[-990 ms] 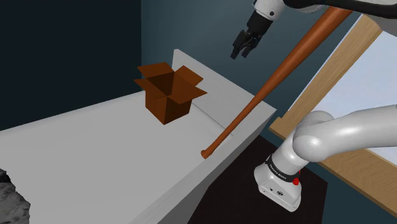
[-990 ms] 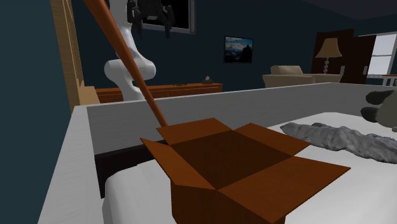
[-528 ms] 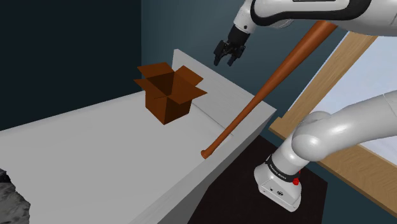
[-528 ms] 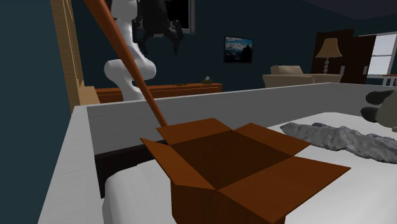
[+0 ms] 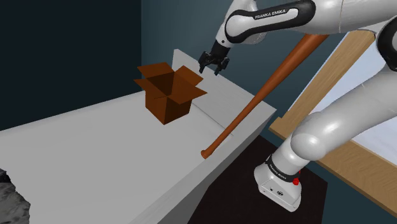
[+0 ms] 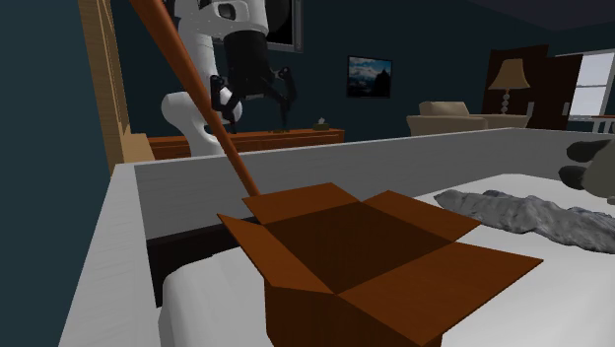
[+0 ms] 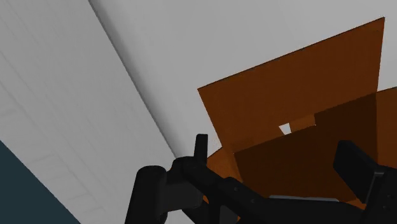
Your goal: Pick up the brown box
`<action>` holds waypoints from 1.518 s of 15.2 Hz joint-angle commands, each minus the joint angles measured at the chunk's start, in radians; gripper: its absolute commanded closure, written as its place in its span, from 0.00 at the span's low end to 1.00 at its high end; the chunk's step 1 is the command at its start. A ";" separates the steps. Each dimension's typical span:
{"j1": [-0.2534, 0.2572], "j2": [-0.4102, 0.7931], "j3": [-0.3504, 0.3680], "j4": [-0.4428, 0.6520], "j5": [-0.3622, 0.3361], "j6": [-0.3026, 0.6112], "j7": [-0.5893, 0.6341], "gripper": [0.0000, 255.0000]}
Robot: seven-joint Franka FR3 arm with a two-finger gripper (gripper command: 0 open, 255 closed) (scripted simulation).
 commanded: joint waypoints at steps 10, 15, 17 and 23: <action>-0.029 0.393 -0.018 0.160 0.054 0.223 0.188 0.00; -0.034 0.486 -0.021 0.190 0.076 0.283 0.206 0.00; -0.035 0.504 -0.019 0.185 0.081 0.306 0.200 0.00; -0.033 0.545 -0.018 0.178 0.094 0.353 0.189 1.00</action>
